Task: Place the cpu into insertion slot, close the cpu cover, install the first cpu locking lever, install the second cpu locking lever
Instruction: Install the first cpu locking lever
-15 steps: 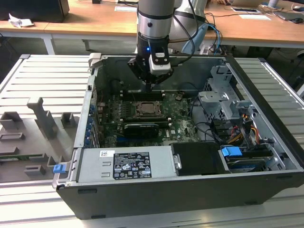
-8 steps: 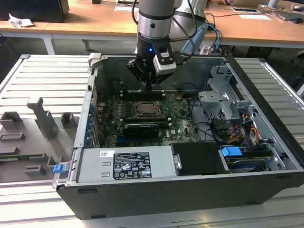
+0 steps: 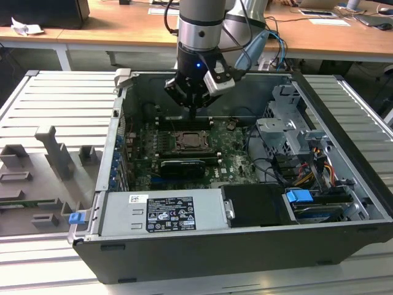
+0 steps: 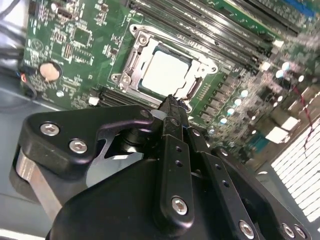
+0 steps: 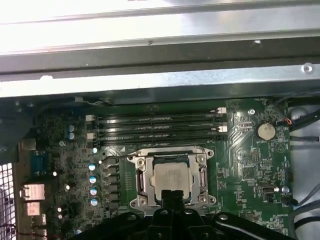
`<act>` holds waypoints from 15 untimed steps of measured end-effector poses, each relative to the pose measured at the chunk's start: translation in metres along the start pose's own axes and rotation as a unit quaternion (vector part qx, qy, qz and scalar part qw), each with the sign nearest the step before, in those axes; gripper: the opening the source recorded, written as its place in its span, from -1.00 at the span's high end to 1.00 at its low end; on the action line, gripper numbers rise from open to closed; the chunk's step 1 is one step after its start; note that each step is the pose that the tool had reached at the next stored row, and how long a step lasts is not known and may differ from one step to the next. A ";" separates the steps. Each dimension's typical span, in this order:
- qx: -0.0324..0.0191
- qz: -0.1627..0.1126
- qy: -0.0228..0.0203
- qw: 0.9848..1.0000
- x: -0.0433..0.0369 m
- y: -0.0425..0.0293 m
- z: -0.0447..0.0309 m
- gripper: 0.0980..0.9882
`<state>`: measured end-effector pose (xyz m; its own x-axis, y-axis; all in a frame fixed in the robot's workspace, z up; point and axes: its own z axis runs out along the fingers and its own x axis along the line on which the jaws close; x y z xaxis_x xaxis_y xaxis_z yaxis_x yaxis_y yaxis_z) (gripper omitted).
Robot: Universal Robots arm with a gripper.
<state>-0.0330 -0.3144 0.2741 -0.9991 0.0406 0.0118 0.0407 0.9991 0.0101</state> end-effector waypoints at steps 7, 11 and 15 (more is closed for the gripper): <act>0.001 -0.071 -0.001 0.997 -0.0001 0.0001 0.0011 0.98; -0.004 -0.077 -0.004 0.997 0.0127 -0.0005 0.0021 0.98; -0.006 -0.076 -0.006 0.997 0.0274 -0.0005 0.0030 0.98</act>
<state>-0.0605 -0.3137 0.2714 -0.9938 -0.1109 -0.0027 -0.1109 0.9936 0.0230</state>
